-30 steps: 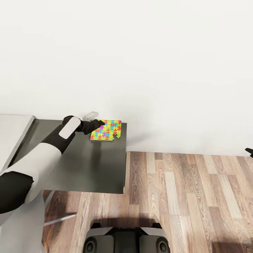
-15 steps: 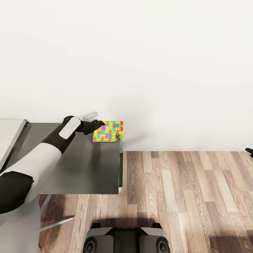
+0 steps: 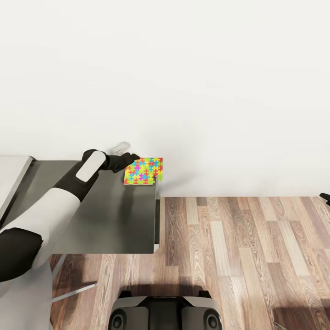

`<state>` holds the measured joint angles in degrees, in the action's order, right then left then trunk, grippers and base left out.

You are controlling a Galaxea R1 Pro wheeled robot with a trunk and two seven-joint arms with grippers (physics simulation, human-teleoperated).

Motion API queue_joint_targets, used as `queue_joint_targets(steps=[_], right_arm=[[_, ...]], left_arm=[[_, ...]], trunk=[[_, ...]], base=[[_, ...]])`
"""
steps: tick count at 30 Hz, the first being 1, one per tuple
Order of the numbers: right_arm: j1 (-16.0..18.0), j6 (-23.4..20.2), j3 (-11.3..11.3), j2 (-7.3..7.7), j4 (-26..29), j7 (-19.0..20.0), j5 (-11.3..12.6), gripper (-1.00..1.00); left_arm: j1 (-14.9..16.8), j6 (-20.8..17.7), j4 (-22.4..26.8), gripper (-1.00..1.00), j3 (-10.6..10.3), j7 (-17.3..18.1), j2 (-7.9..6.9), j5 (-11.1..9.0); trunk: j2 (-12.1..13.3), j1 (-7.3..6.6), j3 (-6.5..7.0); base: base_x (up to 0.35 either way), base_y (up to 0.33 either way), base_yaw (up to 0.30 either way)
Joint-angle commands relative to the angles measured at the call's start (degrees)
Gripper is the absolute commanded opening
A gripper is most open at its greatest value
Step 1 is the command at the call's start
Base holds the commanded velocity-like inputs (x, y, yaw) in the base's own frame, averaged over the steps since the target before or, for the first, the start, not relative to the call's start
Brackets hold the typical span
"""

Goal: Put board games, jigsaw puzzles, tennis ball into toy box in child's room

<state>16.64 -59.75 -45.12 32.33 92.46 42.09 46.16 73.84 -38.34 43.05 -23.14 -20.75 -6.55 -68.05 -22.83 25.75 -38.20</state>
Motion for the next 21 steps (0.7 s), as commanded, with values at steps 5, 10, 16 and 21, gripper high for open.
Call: queue_joint_targets(steps=[5, 10, 16, 21], right_arm=[[0.06, -0.25, -0.06, -0.02, 0.0, 0.4, -0.28, 1.0], [0.06, -0.25, 0.01, -0.06, 0.0, 0.4, -0.28, 1.0], [0.06, -0.25, 0.09, -0.08, 0.0, 0.38, -0.28, 1.0], [0.06, -0.25, 0.32, -0.13, 0.0, 0.38, -0.28, 1.0]], left_arm=[[-0.27, 0.03, 0.51, 1.0, -0.22, -0.49, -0.11, -0.6], [-0.45, 0.02, 0.67, 1.0, -0.17, -0.44, -0.12, -0.6], [-0.52, 0.02, 0.71, 1.0, -0.15, -0.43, -0.12, -0.61], [-0.65, 0.02, 0.72, 1.0, -0.2, -0.5, -0.13, -0.6]], trunk=[[-0.09, 0.03, -0.07], [-0.09, 0.03, -0.07], [-0.09, 0.03, -0.07], [-0.09, 0.03, -0.07]], base=[[0.0, 0.0, -0.001], [0.0, 0.0, 0.0], [0.0, 0.0, -0.009], [0.0, 0.0, -0.147]])
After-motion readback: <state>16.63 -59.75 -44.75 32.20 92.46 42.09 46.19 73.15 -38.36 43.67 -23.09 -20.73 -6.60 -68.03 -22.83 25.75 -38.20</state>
